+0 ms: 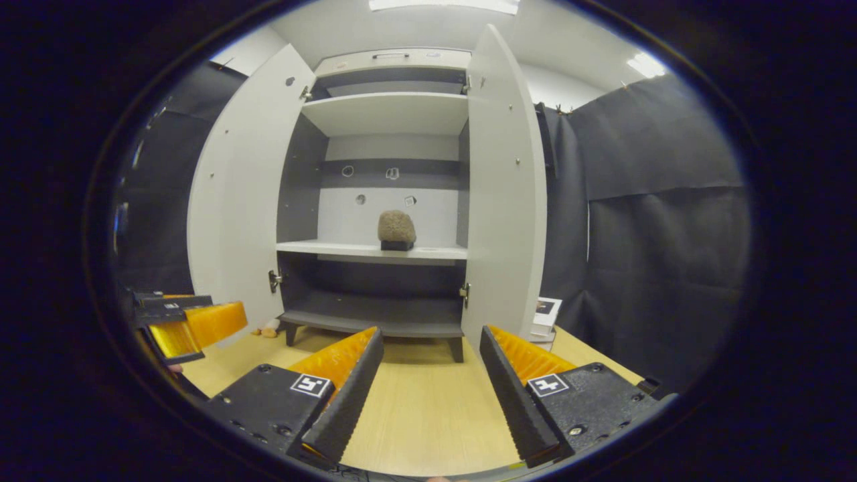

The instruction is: Grab one shoe with the right hand and put it into the shoe cabinet, grab the other shoe with the left hand and put it into the shoe cabinet; then close the right door with the right hand and the left door with the left hand.

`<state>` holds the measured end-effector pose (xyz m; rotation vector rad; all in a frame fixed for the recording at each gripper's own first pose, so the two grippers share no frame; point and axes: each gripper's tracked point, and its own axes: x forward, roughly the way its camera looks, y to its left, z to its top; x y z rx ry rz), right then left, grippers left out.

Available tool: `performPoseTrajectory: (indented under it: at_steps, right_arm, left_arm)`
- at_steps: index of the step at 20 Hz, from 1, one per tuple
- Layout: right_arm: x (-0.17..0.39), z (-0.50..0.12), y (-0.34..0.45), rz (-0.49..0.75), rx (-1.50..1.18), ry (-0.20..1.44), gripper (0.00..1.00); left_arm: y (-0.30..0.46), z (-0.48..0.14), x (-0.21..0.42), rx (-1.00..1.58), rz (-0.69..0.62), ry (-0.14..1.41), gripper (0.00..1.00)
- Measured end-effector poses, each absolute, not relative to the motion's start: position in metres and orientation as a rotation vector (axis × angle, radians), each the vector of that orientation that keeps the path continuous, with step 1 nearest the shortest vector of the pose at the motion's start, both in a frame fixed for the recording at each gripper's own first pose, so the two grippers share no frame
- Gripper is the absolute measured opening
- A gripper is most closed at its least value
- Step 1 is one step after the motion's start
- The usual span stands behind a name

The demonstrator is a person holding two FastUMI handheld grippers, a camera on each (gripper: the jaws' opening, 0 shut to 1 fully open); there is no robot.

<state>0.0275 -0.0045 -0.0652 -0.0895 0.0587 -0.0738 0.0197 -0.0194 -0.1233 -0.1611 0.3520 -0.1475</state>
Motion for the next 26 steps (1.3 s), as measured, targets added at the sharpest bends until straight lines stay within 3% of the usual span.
performPoseTrajectory:
  at_steps: [5,12,15,19,20,21,22,23,24,25,26]
  right_arm:
    - [0.023,-0.075,-0.016,-0.084,-0.102,0.093,0.92]
    - [0.010,-0.102,-0.039,-0.138,-0.067,0.196,0.92]
    - [0.006,-0.108,-0.048,-0.156,-0.078,0.218,0.92]
    - [0.008,-0.108,-0.048,-0.158,-0.088,0.221,0.92]
    - [0.009,-0.110,-0.048,-0.158,-0.094,0.224,0.92]
    - [0.010,-0.112,-0.049,-0.160,-0.097,0.229,0.92]
    - [0.011,-0.112,-0.049,-0.158,-0.096,0.233,0.92]
    - [0.012,-0.113,-0.048,-0.155,-0.091,0.236,0.92]
    - [0.012,-0.115,-0.048,-0.152,-0.088,0.240,0.92]
    - [0.013,-0.116,-0.048,-0.151,-0.088,0.244,0.92]
    - [0.012,-0.117,-0.049,-0.153,-0.090,0.246,0.92]
  left_arm:
    - [-0.006,-0.222,0.033,-0.183,-0.163,0.646,0.93]
    - [0.012,-0.319,0.021,-0.167,-0.117,0.867,0.94]
    - [0.011,-0.333,0.027,-0.183,-0.121,0.867,0.94]
    - [0.012,-0.343,0.046,-0.195,-0.113,0.833,0.86]
    - [0.013,-0.346,0.050,-0.198,-0.107,0.829,0.89]
    - [0.009,-0.348,0.052,-0.216,-0.114,0.832,0.69]
    - [0.006,-0.349,0.053,-0.230,-0.114,0.829,0.64]
    - [0.003,-0.346,0.056,-0.246,-0.112,0.809,0.48]
    - [0.003,-0.344,0.056,-0.247,-0.097,0.792,0.40]
    - [0.000,-0.343,0.058,-0.250,-0.096,0.779,0.19]
    - [0.003,-0.344,0.058,-0.235,-0.079,0.777,0.19]
